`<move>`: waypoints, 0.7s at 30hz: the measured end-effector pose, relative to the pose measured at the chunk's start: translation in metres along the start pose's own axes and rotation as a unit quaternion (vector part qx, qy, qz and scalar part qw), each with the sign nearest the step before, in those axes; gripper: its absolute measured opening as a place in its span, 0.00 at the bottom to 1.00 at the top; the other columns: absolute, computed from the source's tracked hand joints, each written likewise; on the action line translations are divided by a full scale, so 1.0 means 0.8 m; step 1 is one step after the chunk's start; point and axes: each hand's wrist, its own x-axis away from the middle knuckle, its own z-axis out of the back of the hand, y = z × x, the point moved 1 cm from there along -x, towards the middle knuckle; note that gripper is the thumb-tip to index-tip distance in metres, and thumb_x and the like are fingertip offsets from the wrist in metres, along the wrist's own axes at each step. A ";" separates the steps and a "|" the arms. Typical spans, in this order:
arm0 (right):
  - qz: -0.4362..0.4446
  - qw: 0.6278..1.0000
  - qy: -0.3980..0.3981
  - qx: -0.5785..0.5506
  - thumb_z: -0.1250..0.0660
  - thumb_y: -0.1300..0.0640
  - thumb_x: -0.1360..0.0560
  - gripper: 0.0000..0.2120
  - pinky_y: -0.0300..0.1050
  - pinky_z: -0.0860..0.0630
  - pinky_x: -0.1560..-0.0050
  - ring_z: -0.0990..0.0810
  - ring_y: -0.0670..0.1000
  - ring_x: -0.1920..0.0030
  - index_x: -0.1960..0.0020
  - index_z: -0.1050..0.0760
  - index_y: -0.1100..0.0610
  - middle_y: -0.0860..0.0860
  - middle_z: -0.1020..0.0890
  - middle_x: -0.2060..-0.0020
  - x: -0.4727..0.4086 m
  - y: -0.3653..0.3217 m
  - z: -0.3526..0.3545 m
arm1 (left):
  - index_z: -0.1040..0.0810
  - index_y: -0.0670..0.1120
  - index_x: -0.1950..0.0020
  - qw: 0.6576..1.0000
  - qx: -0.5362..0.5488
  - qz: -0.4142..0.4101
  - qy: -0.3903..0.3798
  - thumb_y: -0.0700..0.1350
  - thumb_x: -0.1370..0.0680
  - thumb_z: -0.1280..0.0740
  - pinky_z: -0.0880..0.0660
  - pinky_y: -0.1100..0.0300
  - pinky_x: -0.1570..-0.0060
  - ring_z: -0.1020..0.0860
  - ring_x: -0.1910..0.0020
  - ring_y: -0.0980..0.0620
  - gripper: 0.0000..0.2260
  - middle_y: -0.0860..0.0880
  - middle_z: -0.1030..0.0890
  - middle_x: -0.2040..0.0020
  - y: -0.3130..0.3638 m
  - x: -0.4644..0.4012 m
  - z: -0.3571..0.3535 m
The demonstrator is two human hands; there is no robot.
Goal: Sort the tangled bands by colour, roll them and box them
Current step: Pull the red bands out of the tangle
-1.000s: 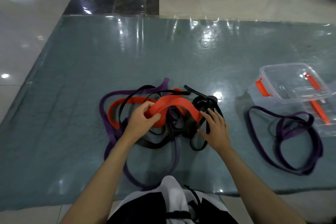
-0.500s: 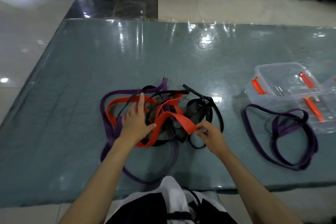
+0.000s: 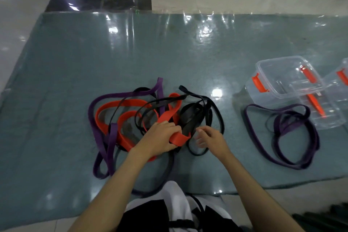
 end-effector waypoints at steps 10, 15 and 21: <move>-0.099 0.993 0.047 0.047 0.19 0.54 0.26 0.11 0.45 0.18 0.52 0.14 0.50 0.56 0.51 0.13 0.61 0.54 0.12 0.57 -0.075 -0.014 -0.043 | 0.22 0.63 0.38 0.993 0.029 0.016 -0.109 0.54 0.26 0.23 0.39 0.54 0.49 0.29 0.45 0.54 0.18 0.59 0.25 0.51 -0.015 0.004 -0.022; -0.160 0.983 0.064 -0.055 0.23 0.61 0.24 0.08 0.39 0.19 0.64 0.16 0.47 0.64 0.47 0.17 0.63 0.54 0.15 0.63 -0.095 -0.020 -0.043 | 0.20 0.62 0.36 0.992 0.030 0.018 -0.122 0.52 0.26 0.23 0.38 0.55 0.45 0.29 0.44 0.54 0.19 0.57 0.24 0.49 -0.021 0.006 -0.034; -0.123 0.945 0.174 -0.250 0.25 0.56 0.21 0.10 0.52 0.13 0.52 0.11 0.56 0.54 0.44 0.20 0.61 0.58 0.13 0.53 -0.117 -0.049 -0.001 | 0.19 0.60 0.38 0.993 0.010 0.014 -0.115 0.49 0.26 0.22 0.33 0.53 0.38 0.28 0.44 0.54 0.18 0.60 0.29 0.53 -0.027 0.010 -0.041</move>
